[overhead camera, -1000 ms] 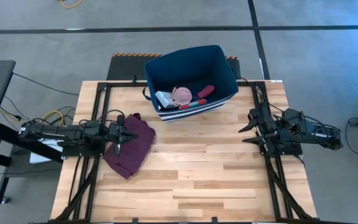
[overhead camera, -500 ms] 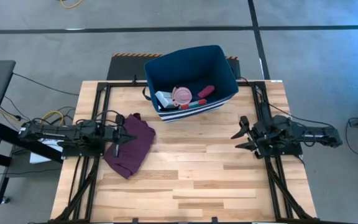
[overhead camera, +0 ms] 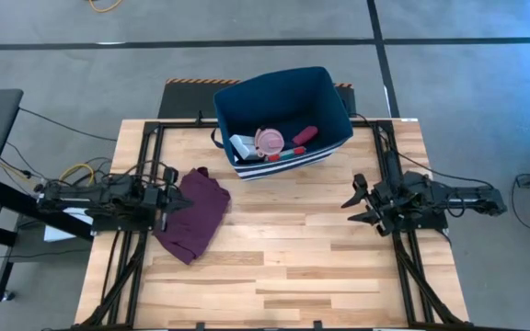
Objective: Pick & place medical supplies in basket/bin
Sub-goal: Return to Home Position
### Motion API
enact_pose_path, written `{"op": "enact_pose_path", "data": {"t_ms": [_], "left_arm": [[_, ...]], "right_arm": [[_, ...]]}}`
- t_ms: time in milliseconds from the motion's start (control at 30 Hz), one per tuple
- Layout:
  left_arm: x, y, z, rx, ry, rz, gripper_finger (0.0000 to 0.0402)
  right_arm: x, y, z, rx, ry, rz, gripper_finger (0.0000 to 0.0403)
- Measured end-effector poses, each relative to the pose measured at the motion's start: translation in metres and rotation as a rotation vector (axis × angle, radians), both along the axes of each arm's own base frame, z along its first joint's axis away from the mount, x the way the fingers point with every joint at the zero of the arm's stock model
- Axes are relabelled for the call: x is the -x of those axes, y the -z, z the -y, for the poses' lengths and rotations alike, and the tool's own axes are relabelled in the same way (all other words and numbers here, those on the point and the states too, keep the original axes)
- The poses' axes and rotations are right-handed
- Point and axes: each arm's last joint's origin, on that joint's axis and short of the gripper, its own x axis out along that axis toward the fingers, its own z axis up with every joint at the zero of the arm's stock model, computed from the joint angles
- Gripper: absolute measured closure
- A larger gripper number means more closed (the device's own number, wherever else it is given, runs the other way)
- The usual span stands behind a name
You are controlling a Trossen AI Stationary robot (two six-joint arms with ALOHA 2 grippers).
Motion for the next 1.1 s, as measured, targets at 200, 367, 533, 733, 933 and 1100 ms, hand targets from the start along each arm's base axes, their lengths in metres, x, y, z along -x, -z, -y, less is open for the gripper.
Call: {"op": "enact_pose_path", "data": {"t_ms": [200,367,533,733,933,1100], "left_arm": [[-0.005,0.015,0.003,-0.026,0.099,0.091,0.0401],[-0.006,0.017,0.002,-0.010,0.047,0.066,0.0401],[-0.006,0.024,0.002,0.042,0.049,-0.010,0.0402],[-0.007,0.025,0.000,0.136,0.008,-0.045,0.0401],[-0.007,0.026,0.000,0.137,-0.011,-0.052,0.0401],[-0.007,0.026,-0.001,0.156,-0.035,-0.058,0.0401]], "right_arm": [[0.000,0.000,0.000,0.000,0.000,-0.002,0.0219],[0.000,0.000,0.000,0.000,0.000,-0.003,0.0218],[0.000,0.000,0.000,0.000,0.000,-0.003,0.0222],[0.000,0.000,0.000,0.000,0.000,-0.004,0.0221],[0.000,0.000,0.000,0.000,0.000,-0.004,0.0222],[0.000,0.000,0.000,0.000,0.000,-0.004,0.0222]]}}
